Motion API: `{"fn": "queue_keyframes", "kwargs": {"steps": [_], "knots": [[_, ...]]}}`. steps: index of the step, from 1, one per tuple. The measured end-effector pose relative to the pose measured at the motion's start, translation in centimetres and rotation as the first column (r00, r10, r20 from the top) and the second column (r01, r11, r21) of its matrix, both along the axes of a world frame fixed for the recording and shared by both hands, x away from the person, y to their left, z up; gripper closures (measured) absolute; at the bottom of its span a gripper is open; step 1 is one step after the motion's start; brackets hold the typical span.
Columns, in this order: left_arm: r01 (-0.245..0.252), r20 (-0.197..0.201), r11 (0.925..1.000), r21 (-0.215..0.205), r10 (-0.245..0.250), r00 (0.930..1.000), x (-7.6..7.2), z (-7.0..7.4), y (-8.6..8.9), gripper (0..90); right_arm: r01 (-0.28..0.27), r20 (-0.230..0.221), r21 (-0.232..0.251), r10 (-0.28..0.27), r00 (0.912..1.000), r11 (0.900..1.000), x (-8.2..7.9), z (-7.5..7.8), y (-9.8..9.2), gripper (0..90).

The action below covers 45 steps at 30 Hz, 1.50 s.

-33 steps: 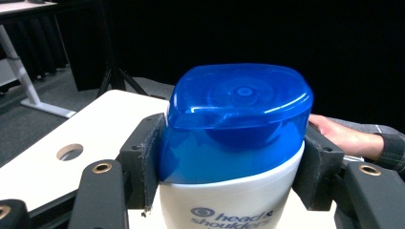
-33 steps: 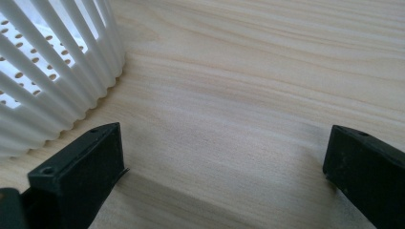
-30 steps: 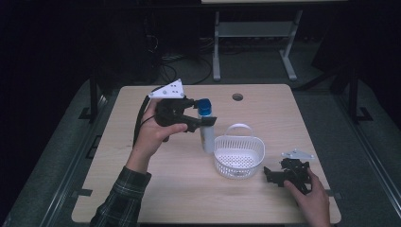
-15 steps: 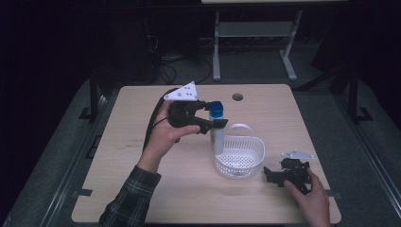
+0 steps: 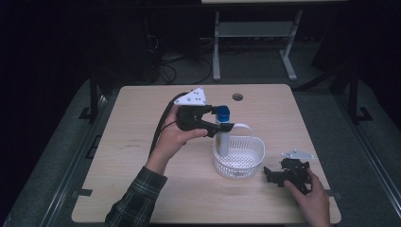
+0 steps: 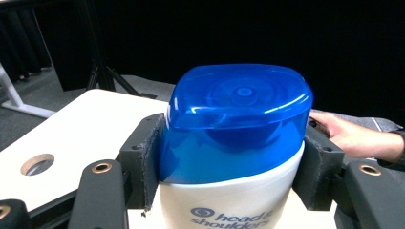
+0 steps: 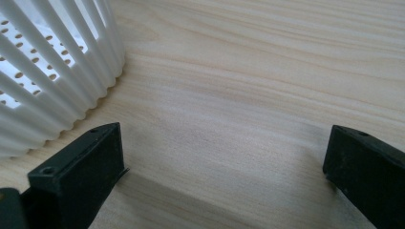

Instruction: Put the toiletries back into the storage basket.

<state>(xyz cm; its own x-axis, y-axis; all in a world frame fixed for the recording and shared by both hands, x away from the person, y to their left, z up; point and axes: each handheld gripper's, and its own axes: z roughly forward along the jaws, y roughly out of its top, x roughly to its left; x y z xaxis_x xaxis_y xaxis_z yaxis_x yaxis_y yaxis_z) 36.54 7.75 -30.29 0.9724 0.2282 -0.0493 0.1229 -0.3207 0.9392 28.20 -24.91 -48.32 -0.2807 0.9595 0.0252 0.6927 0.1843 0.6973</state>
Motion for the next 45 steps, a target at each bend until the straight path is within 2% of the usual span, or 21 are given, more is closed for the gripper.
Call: {"fn": "queue_keyframes", "kwargs": {"steps": [14,31,45], "knots": [[-0.004,-0.019,0.9997,0.022,0.004,0.9998,0.3,-2.1,-0.6,36.3,0.000,-0.001,0.000,0.000,1.0000,1.000,0.0,0.0,0.0,0.0],[-0.019,-0.019,0.9968,0.078,0.020,0.9996,0.1,-4.7,-1.1,36.3,0.000,-0.001,0.000,0.000,1.0000,1.000,0.0,0.0,0.0,0.0],[-0.019,-0.030,0.9950,0.098,0.022,0.9993,0.0,-6.5,-1.3,36.2,0.000,0.000,-0.001,0.000,1.0000,1.000,0.0,0.0,0.0,0.0]]}}
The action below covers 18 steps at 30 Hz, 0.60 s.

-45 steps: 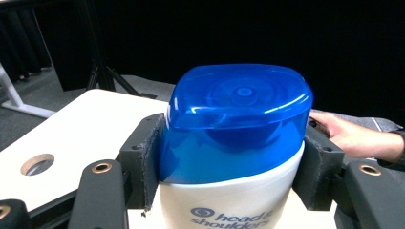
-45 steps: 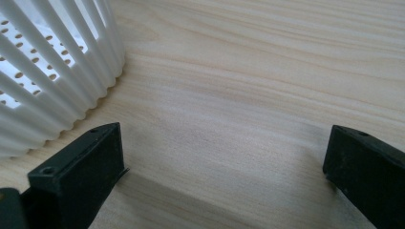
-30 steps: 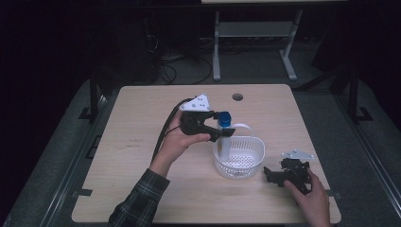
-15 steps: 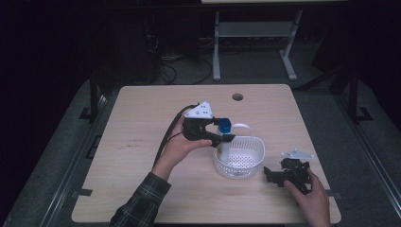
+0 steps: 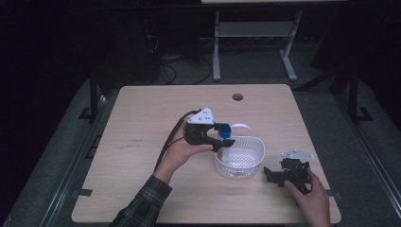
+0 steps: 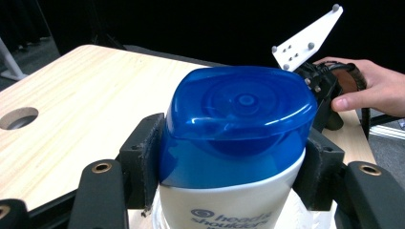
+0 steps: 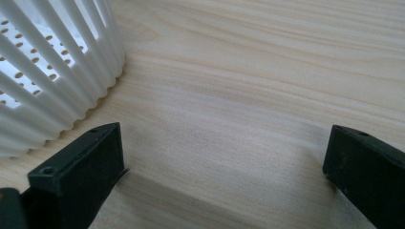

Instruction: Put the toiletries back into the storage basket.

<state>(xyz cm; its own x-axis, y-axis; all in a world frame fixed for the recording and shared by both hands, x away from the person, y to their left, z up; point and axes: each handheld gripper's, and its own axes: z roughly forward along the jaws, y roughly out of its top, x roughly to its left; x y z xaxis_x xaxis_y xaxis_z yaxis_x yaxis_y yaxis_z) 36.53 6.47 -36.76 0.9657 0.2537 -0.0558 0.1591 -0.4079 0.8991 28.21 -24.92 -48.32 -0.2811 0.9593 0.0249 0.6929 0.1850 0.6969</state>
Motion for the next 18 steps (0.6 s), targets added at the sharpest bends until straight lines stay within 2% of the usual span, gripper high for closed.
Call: {"fn": "queue_keyframes", "kwargs": {"steps": [18], "knots": [[-0.001,-0.012,0.9998,0.019,0.001,0.9999,-0.4,-1.7,-0.1,36.0,0.001,0.001,0.000,-0.001,1.0000,1.000,0.0,0.0,0.0,0.0]]}}
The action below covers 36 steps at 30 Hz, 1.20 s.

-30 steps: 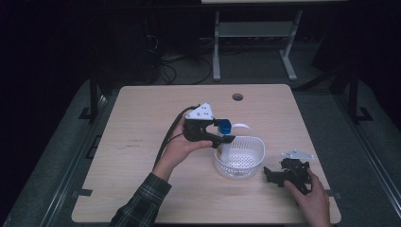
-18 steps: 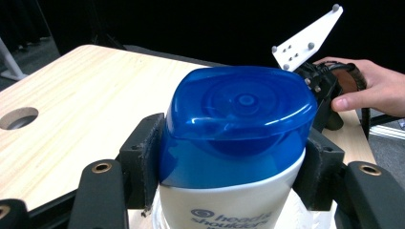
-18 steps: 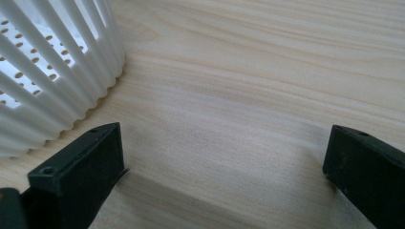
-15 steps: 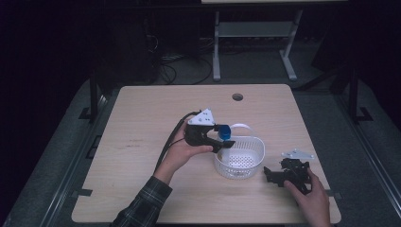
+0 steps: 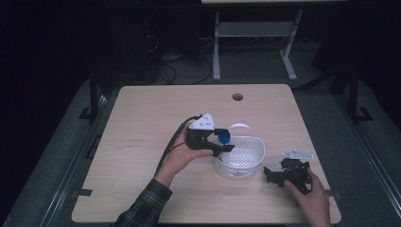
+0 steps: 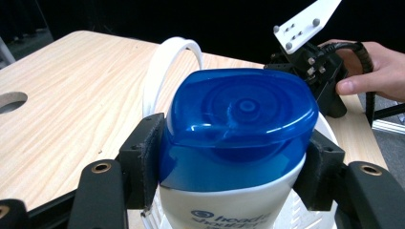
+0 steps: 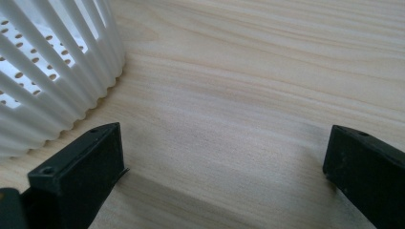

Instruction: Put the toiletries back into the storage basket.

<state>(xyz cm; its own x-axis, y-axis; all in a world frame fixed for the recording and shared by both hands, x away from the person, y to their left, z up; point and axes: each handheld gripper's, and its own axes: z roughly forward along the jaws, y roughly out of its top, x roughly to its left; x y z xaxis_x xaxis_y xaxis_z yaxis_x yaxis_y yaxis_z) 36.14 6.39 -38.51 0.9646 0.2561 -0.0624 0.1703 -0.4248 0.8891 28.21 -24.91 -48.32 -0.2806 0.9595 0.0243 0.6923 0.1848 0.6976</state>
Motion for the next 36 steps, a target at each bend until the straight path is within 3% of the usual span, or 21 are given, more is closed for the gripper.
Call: {"fn": "queue_keyframes", "kwargs": {"steps": [12,23,27,36], "knots": [[0.008,-0.016,0.9999,-0.011,-0.008,0.9998,-0.2,-0.1,0.2,35.1,0.000,0.000,0.000,0.000,1.0000,1.000,0.0,0.0,0.0,0.0],[0.040,-0.038,0.9988,-0.029,-0.041,0.9984,-0.8,-0.3,0.0,27.6,0.000,-0.001,0.001,0.000,1.0000,1.000,0.0,0.0,0.0,0.0],[0.041,-0.034,0.9975,-0.058,-0.043,0.9985,-0.9,0.1,0.1,27.5,0.000,-0.001,0.001,0.000,1.0000,1.000,0.0,0.0,0.0,0.0],[0.054,-0.017,0.9967,-0.060,-0.055,0.9983,-1.4,1.6,1.1,26.8,0.001,-0.002,0.002,-0.001,1.0000,1.000,0.0,0.0,0.0,0.0]]}}
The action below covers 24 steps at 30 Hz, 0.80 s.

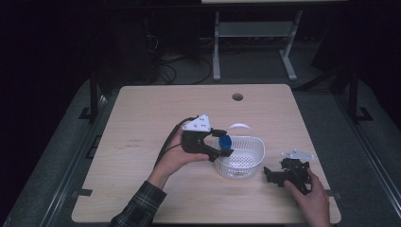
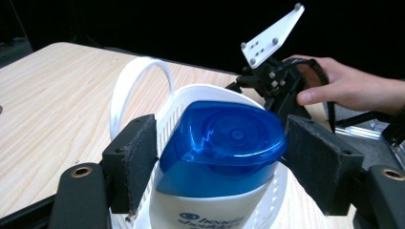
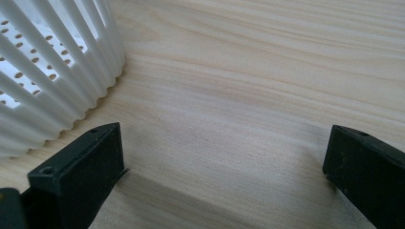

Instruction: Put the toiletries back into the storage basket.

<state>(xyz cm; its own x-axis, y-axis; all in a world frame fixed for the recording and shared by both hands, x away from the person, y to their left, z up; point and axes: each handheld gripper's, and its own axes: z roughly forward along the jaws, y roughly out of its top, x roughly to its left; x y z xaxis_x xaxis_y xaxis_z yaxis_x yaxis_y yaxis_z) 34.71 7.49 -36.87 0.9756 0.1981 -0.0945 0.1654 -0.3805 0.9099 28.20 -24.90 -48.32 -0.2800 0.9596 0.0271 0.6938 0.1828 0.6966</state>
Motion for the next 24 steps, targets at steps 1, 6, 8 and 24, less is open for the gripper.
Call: {"fn": "queue_keyframes", "kwargs": {"steps": [1,6,8,24], "knots": [[-0.002,0.001,1.0000,-0.002,0.002,1.0000,0.0,0.2,0.1,26.6,0.000,0.001,0.000,0.000,1.0000,1.000,0.0,0.0,0.0,0.0],[-0.012,0.008,0.9999,-0.011,0.012,0.9999,-0.3,0.9,1.0,25.7,-0.002,0.001,-0.001,0.002,1.0000,1.000,0.0,0.0,0.0,0.0],[-0.015,0.013,0.9999,-0.002,0.015,0.9998,-0.3,1.0,1.4,25.7,-0.002,0.001,-0.001,0.002,1.0000,1.000,0.0,0.0,0.0,0.0],[-0.095,0.026,0.9951,0.027,0.094,0.9952,-1.0,1.0,6.2,25.7,-0.001,0.001,-0.002,0.001,1.0000,1.000,0.0,0.0,0.0,0.0]]}}
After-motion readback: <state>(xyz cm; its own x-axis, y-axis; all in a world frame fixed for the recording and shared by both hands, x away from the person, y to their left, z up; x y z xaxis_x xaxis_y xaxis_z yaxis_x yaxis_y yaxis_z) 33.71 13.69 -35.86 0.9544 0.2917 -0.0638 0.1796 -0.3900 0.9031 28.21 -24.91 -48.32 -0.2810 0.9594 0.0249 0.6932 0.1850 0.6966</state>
